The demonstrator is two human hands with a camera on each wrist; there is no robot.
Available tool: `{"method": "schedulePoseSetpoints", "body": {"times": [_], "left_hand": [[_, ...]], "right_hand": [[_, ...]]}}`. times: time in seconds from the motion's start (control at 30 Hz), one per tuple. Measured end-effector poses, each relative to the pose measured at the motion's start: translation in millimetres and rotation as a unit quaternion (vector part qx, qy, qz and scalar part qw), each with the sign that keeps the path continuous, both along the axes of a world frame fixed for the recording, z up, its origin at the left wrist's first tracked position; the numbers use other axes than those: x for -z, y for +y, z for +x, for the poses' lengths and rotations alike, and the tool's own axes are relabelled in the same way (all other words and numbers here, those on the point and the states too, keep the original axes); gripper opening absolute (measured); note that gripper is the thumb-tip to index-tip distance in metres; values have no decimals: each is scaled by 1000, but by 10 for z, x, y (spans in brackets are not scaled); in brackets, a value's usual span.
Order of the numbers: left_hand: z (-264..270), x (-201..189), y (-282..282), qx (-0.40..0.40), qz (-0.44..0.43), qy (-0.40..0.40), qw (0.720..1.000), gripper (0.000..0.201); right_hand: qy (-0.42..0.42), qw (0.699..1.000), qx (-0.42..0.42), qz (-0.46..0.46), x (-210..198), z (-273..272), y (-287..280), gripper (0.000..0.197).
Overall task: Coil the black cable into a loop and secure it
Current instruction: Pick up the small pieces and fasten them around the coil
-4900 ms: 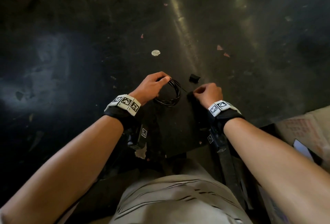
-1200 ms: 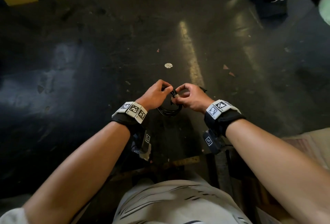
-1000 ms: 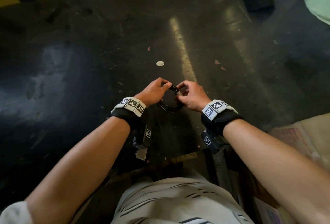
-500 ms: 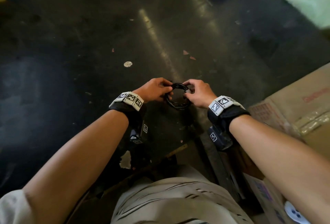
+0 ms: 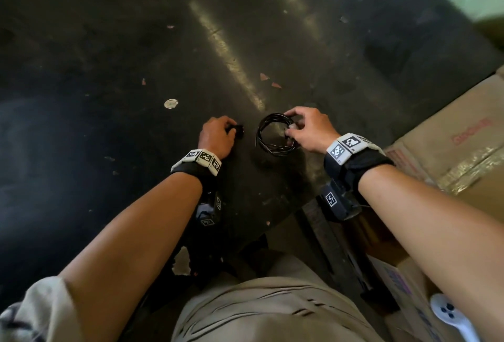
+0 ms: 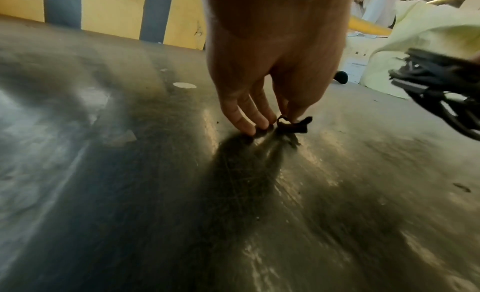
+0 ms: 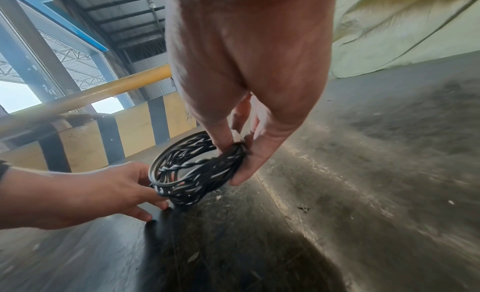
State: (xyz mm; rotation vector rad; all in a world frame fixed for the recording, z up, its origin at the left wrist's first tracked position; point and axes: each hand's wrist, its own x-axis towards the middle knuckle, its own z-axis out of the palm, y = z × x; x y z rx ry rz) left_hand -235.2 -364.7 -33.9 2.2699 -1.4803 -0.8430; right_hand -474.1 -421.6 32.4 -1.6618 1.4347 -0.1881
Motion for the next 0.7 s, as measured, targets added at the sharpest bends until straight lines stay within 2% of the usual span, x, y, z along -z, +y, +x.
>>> {"method": "schedulePoseSetpoints", "body": {"times": [0.17,0.23,0.3,0.4,0.5,0.63,0.7], "left_hand": [[38,-38,47,-32,-18,17,999,15],[88,-76,85,-32,-7,61,998,19],[121,-98,103,-1,4,86,996,31],[114,-58,78,37,17,42,998,41],[35,-20,62,28,-3,2,1000,33],[-27,-50,107,4,-14,-4,1000,28],[-3,-80,159,-12,-19,21,1000,26]], "right_hand": [[-20,999,-8,-25,2,7,34,33],[-21,999,-7,-25,20,10,40,34],[-14,1000,-7,-25,32,6,47,35],[-11,1000,-13,-19,26,1,66,35],[-17,1000,-8,-7,32,1,104,34],[-27,1000,2,-1,33,1,165,33],[-31,999,3,-6,23,4,179,34]]}}
